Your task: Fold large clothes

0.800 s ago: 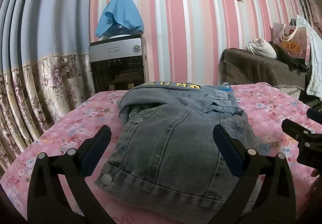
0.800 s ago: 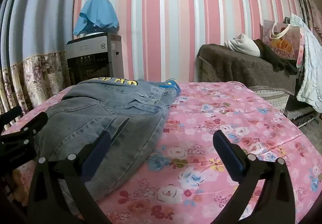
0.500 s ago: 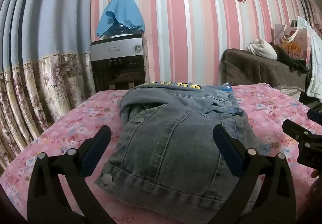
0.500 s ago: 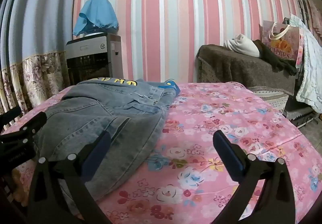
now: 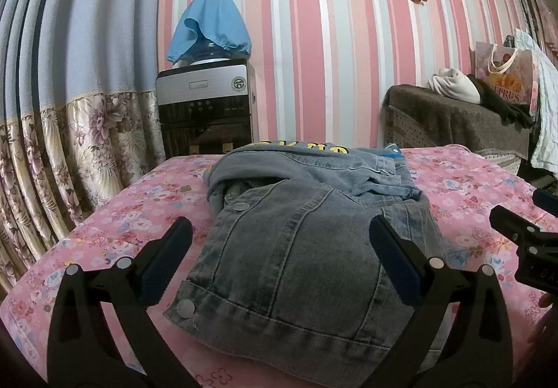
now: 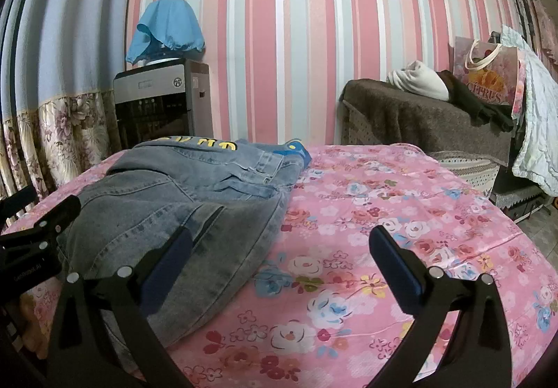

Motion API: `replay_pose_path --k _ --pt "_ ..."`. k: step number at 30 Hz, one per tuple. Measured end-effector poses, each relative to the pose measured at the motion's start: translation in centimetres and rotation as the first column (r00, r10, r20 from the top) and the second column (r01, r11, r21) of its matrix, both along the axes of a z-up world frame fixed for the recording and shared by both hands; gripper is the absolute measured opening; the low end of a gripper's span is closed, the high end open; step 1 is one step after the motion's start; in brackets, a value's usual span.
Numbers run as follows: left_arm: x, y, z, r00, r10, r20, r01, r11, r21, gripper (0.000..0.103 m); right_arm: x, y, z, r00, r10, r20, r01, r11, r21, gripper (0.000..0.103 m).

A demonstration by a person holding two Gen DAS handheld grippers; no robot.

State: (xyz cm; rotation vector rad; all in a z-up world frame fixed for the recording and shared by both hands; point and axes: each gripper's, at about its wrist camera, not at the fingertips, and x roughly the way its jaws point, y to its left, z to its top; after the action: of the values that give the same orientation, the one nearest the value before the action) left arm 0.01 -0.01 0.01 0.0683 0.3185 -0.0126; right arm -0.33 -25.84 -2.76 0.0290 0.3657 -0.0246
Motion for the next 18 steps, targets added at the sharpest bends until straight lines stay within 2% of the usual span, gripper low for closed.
replay_pose_path --k 18 --pt "0.01 0.06 0.00 1.000 0.000 0.000 0.000 1.000 -0.003 0.100 -0.08 -0.10 0.05 1.000 -0.001 0.009 0.001 1.000 -0.001 0.101"
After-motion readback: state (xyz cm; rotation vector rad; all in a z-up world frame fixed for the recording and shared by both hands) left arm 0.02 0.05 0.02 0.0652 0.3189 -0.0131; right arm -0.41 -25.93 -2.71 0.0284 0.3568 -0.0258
